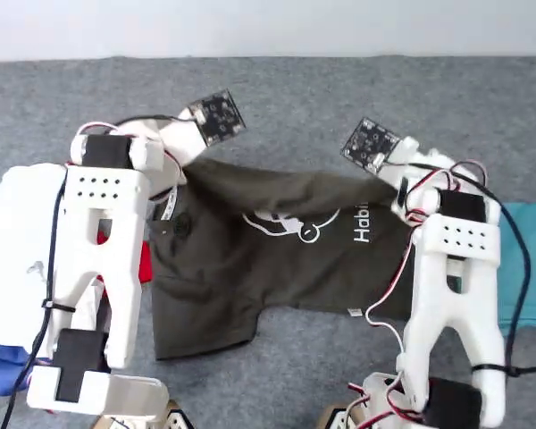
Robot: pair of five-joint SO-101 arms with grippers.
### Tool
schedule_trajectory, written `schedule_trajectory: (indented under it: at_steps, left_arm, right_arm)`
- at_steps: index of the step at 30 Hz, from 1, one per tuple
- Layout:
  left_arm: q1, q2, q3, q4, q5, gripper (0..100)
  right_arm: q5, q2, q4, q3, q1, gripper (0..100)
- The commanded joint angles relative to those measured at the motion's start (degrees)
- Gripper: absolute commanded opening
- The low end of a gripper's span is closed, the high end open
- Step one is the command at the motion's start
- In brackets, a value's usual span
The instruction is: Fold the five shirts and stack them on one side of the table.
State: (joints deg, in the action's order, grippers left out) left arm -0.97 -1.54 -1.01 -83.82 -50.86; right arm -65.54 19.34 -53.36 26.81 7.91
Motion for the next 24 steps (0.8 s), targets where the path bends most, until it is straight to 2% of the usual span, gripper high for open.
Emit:
schedule_trajectory:
  at_steps: [1, 4, 11, 14, 17, 24]
  left_arm:
    - [-1.32, -3.25, -2.51, -10.64, -0.79, 1]
    - [-1.76, -3.34, -2.33, -16.97, -0.70, 1]
    - [0.18, -8.97, 7.52, -16.79, -0.97, 1]
    - [0.62, -13.63, 16.31, -16.70, -4.40, 1]
    - [0.62, -17.05, 22.73, -15.65, -4.66, 2]
    - [1.76, -18.37, 29.05, -9.49, -4.48, 2]
  right_arm:
    - [-0.35, 3.56, -8.13, -2.99, -0.31, 0.9]
    - [-0.35, 4.53, -14.90, -2.99, -0.22, 0.9]
    - [-0.35, 5.05, -26.59, -2.99, 1.45, 0.9]
    - [-0.53, 4.97, -26.68, -1.67, 4.26, 0.9]
    - [-0.62, 4.97, -26.51, 1.05, 5.67, 0.9]
    - [-0.62, 4.97, -19.38, 6.33, 5.41, 1.2]
